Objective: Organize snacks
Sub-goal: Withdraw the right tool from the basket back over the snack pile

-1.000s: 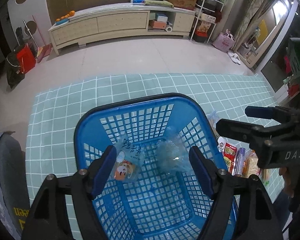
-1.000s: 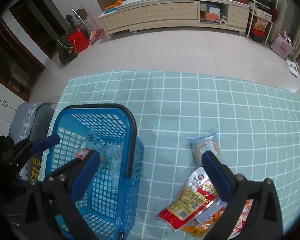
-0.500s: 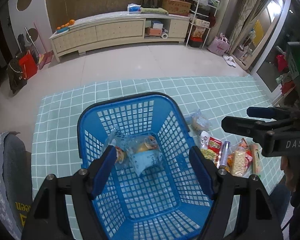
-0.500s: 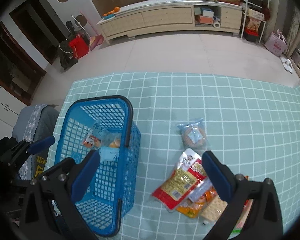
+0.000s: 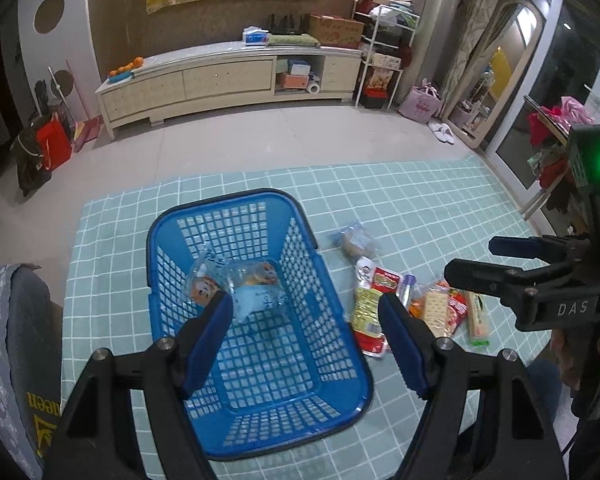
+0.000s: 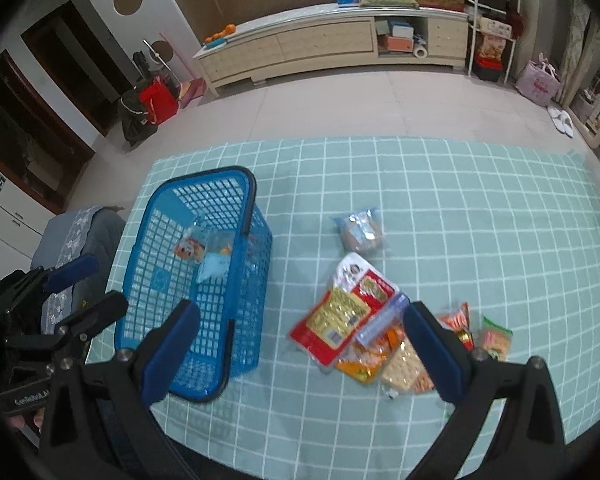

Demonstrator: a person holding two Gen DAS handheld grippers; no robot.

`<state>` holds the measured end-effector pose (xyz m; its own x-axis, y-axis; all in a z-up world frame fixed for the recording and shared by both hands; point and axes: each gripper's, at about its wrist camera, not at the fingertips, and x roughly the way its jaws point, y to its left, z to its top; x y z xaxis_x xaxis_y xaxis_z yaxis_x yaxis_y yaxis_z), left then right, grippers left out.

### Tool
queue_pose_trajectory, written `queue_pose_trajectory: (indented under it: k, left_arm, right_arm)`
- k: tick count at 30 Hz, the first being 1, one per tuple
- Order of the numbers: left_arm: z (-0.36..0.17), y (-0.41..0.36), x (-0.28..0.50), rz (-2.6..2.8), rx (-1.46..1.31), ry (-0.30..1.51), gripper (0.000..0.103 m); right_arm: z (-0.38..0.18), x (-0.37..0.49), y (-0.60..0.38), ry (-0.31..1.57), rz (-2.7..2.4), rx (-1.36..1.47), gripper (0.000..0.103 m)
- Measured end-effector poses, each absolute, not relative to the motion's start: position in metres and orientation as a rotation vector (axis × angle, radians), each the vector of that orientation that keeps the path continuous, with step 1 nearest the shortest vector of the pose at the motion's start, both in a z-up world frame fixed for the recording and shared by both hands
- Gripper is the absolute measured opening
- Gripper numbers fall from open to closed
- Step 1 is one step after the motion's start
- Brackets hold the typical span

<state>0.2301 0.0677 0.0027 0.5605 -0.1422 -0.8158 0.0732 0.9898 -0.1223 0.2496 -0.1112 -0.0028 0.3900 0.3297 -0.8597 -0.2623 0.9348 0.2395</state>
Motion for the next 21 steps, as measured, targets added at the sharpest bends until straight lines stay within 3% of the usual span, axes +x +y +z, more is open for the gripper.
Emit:
queue_pose_trajectory:
  k: [21]
  left_arm:
    - [-0.024,-0.044,0.214,-0.269,0.043,0.997,0.075]
  right_arm:
    - [-0.025,0.202,-0.212,1.142,0.293,0.132,0.103]
